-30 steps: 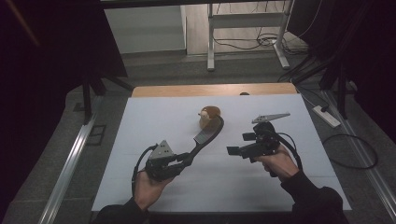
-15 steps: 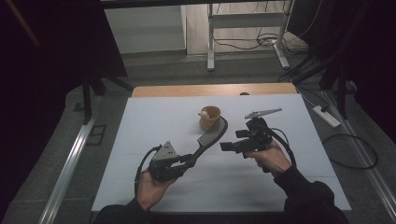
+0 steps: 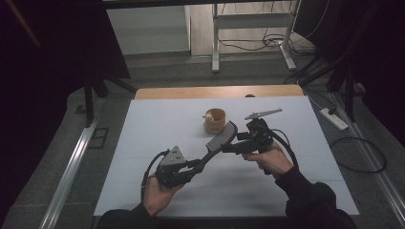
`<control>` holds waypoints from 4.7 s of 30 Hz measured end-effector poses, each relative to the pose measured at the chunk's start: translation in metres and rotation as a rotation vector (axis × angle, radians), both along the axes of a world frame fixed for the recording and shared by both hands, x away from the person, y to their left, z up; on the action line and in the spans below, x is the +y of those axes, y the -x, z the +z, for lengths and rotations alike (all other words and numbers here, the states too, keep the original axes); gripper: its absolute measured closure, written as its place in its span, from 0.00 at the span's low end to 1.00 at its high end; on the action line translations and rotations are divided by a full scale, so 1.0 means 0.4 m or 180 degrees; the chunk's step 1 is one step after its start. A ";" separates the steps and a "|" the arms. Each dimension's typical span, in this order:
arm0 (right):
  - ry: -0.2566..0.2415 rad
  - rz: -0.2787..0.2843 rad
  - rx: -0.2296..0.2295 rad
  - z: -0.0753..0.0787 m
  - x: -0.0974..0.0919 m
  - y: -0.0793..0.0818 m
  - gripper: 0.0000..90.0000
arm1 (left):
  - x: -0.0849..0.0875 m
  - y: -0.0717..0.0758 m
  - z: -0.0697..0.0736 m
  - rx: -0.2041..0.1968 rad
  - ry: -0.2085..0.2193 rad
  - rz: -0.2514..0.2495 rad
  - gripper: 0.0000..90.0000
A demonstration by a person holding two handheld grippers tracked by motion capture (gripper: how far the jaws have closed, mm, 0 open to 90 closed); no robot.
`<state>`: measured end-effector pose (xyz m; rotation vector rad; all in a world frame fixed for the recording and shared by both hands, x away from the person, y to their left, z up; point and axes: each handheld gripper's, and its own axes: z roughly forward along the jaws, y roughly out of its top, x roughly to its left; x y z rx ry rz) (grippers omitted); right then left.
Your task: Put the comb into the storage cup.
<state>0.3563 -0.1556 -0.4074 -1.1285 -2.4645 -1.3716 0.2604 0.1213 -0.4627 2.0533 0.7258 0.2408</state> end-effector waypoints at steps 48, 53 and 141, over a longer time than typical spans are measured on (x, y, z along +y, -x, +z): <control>-0.0823 -0.0128 0.0845 -0.008 -0.046 -0.027 0.93 | 0.008 -0.022 -0.011 0.0182 -0.0114 0.0032 0.28; -0.0789 -0.0113 0.0735 -0.004 -0.049 -0.024 0.93 | 0.024 -0.033 -0.018 0.0403 0.0002 0.0008 0.15; -0.0570 -0.0732 -0.0277 0.113 -0.144 -0.148 0.93 | 0.291 0.084 -0.045 0.0490 -0.0058 0.0746 0.00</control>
